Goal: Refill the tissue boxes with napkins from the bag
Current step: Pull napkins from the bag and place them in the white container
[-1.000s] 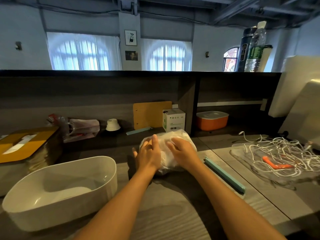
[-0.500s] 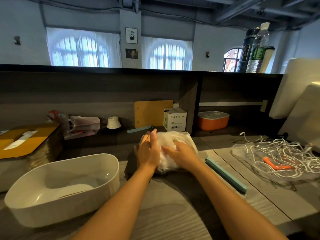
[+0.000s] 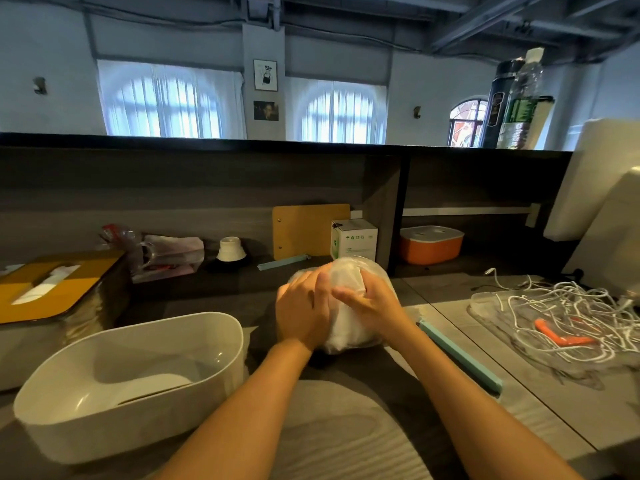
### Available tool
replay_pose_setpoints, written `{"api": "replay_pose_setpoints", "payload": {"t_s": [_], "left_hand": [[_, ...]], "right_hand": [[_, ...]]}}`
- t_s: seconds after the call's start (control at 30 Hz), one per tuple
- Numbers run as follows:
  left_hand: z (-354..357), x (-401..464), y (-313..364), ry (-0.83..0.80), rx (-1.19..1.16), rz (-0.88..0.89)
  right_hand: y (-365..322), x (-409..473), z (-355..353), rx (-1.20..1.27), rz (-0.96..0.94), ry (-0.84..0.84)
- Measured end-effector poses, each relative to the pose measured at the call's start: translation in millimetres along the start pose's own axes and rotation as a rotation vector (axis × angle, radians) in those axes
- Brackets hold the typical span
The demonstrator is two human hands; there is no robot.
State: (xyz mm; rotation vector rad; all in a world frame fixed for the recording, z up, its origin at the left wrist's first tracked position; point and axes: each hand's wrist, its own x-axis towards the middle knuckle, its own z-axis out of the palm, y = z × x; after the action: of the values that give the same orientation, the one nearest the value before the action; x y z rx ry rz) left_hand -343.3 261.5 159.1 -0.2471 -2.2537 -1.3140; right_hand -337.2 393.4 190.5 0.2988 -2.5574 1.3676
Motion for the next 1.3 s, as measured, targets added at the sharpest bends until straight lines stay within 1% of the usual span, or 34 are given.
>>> {"api": "replay_pose_setpoints", "payload": {"t_s": [0.03, 0.1, 0.13, 0.23, 0.33, 0.43, 0.53, 0.63, 0.7, 0.77, 0.83, 0.9, 0.93, 0.97, 1.03, 1.1, 1.13, 1.17, 1.23, 1.3], "left_hand": [[-1, 0, 2, -0.009, 0.02, -0.002], [-3, 0, 6, 0.032, 0.071, 0.068], [-4, 1, 8, 0.046, 0.079, 0.093], [-1, 5, 7, 0.051, 0.193, 0.096], [3, 10, 1, 0.055, 0.218, 0.084], [2, 15, -6, 0.073, 0.259, 0.026], [0, 19, -9, 0.14, 0.303, -0.033], [0, 21, -10, 0.227, 0.362, -0.066], [-2, 24, -11, 0.303, 0.357, -0.121], [-6, 26, -13, 0.394, 0.334, -0.164], [-11, 27, -13, 0.453, 0.302, -0.199], [-13, 27, -12, 0.482, 0.277, -0.22], [-13, 27, -11, 0.494, 0.269, -0.197], [-12, 27, -10, 0.508, 0.268, -0.143], [-9, 25, -4, 0.539, 0.277, 0.036], [-4, 19, 3, 0.508, 0.247, 0.259], [0, 14, 9, 0.46, 0.192, 0.348], [4, 9, 15, 0.4, 0.116, 0.396], [13, -2, 27, 0.301, -0.035, 0.378], [21, -11, 36, 0.295, -0.083, 0.372]], "right_hand": [[0, 0, 0, 0.004, -0.01, 0.017], [6, 2, -2, -0.036, -0.039, 0.032], [8, 5, -4, -0.061, -0.078, 0.037], [7, 5, -11, -0.079, -0.225, 0.086], [5, 4, -16, -0.071, -0.216, 0.135], [5, 1, -19, -0.022, -0.219, 0.27], [8, 2, -18, 0.096, -0.198, 0.439], [7, 1, -16, 0.187, -0.18, 0.561], [7, 1, -17, 0.331, -0.163, 0.65], [5, 0, -22, 0.588, -0.082, 0.72], [2, 0, -31, 0.841, 0.03, 0.738], [2, 0, -41, 0.991, 0.071, 0.732], [2, 0, -44, 1.015, 0.059, 0.71], [2, 0, -46, 0.987, 0.037, 0.662], [4, 0, -40, 0.812, 0.01, 0.499], [6, 0, -26, 0.667, 0.032, 0.374], [8, 1, -19, 0.635, 0.048, 0.361], [9, 2, -15, 0.616, 0.064, 0.38], [14, 4, -12, 0.598, 0.109, 0.457], [19, 6, -13, 0.629, 0.154, 0.508]]}}
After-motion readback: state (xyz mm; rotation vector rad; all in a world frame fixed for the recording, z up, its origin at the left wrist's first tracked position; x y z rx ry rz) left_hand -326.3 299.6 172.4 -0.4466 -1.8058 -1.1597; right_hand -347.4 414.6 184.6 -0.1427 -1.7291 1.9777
